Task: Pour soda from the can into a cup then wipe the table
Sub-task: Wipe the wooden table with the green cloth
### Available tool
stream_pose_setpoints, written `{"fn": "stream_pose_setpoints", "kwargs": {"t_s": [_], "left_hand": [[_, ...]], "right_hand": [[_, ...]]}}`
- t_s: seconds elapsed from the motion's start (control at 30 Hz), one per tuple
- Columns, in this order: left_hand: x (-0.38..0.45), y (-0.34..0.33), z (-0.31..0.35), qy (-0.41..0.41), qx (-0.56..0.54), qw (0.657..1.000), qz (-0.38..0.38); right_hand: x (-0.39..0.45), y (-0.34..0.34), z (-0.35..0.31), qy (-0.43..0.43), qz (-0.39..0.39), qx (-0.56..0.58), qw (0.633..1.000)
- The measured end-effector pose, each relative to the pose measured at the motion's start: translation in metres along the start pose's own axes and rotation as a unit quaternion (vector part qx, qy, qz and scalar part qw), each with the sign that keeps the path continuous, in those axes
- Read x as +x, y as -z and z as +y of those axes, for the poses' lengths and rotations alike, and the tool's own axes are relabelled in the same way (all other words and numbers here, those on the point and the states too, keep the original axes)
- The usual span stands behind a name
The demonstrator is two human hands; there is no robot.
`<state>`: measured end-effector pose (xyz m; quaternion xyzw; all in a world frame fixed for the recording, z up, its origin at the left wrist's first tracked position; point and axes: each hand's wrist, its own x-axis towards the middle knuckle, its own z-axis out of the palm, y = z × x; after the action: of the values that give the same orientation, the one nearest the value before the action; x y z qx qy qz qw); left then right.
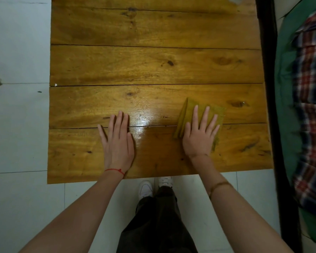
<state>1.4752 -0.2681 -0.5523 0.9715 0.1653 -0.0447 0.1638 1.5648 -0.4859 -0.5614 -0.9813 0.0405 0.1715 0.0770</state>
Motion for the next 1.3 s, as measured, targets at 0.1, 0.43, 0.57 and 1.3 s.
{"fn": "stream_pose_setpoints", "kwargs": {"t_s": [0.1, 0.43, 0.57, 1.3], "left_hand": [[0.012, -0.002, 0.007, -0.010, 0.003, 1.000, 0.009], [0.083, 0.013, -0.006, -0.030, 0.030, 0.999, 0.017], [0.116, 0.012, -0.009, -0.011, 0.033, 0.999, 0.023], [0.135, 0.007, -0.006, 0.019, 0.033, 0.999, -0.012]], "right_hand": [[0.026, 0.003, -0.030, 0.028, 0.005, 0.012, 1.000], [0.011, -0.002, -0.042, 0.194, -0.014, -0.010, 0.981], [0.076, 0.016, -0.042, 0.087, 0.023, 0.013, 0.996], [0.169, 0.028, -0.170, 0.123, 0.026, 0.025, 0.992]]}}
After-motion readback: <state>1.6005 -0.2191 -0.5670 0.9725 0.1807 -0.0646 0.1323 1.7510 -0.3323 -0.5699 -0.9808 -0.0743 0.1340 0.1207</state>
